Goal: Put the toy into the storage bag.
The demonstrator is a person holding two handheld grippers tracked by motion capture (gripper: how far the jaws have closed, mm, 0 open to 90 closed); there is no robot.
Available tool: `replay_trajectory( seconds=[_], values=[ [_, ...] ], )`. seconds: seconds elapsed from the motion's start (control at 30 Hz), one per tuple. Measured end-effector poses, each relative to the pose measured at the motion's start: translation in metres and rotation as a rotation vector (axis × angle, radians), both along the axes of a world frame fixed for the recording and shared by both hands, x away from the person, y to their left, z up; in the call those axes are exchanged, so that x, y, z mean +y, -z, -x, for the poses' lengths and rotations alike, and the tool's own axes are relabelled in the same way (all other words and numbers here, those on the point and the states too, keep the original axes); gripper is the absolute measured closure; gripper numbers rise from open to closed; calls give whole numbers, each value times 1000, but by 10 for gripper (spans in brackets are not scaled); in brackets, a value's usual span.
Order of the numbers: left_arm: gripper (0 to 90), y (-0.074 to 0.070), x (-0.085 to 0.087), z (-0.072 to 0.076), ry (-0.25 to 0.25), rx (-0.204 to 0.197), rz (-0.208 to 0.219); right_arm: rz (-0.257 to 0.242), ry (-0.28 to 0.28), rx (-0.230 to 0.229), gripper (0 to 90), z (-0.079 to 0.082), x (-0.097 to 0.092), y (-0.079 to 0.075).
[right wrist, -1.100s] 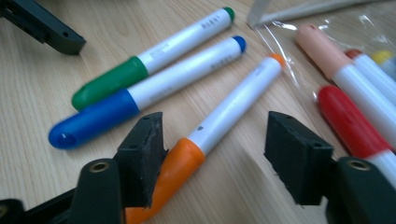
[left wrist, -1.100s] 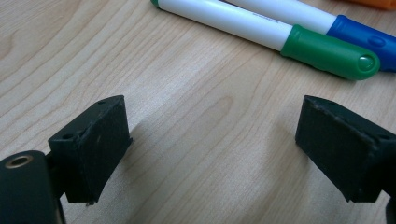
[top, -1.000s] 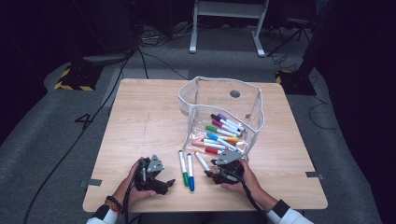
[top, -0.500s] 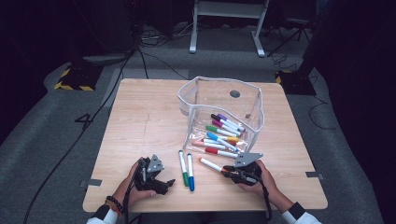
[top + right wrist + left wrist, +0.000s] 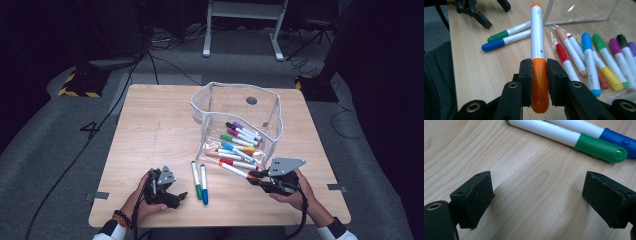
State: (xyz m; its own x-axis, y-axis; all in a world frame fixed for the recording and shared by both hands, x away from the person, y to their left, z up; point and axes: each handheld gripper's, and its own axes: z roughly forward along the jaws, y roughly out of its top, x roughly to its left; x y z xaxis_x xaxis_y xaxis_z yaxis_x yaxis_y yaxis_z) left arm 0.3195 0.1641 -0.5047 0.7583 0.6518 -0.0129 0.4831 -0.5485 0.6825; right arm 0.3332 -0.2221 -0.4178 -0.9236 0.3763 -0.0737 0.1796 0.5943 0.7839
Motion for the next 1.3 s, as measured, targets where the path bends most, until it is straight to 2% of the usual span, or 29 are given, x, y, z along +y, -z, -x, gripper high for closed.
replay_trajectory(
  seconds=[0.1, 0.13, 0.33, 0.43, 0.67, 0.7, 0.9, 0.93, 1.07, 1.17, 1.2, 1.3],
  values=[
    [101, 0, 0, 0, -1, 0, 0, -13, -30, -34, 750, 6, -5, -27],
    [101, 0, 0, 0, 0, 0, 0, -13, -30, -34, 750, 6, -5, -27],
    [102, 0, 0, 0, 0, 0, 0, -43, -66, -109, 750, 9, -8, -80],
    [102, 0, 0, 0, 0, 0, 0, -31, -60, -144, 749, 2, -8, -101],
    [101, 0, 0, 0, 2, 0, 0, -2, -33, -169, 749, -27, -3, -133],
    [101, 0, 0, 0, 2, 0, 0, -2, -33, -169, 749, -27, -3, -133],
    [101, 0, 0, 0, 3, 0, 0, 0, -22, -170, 749, -56, 0, -148],
    [101, 0, 0, 0, 3, 0, 1, 0, -22, -170, 749, -56, 0, -148],
    [101, 0, 0, 0, 3, 0, 0, 7, 4, -168, 749, -71, 0, -153],
    [101, 0, 0, -1, 5, 1, 1, 21, 36, -151, 749, -87, 0, -154],
    [101, 0, 0, -1, 5, 1, 1, 21, 36, -151, 749, -87, 0, -154],
    [101, 0, 0, -1, 5, 1, 1, 54, 52, -139, 749, -100, 4, -151]
  ],
)
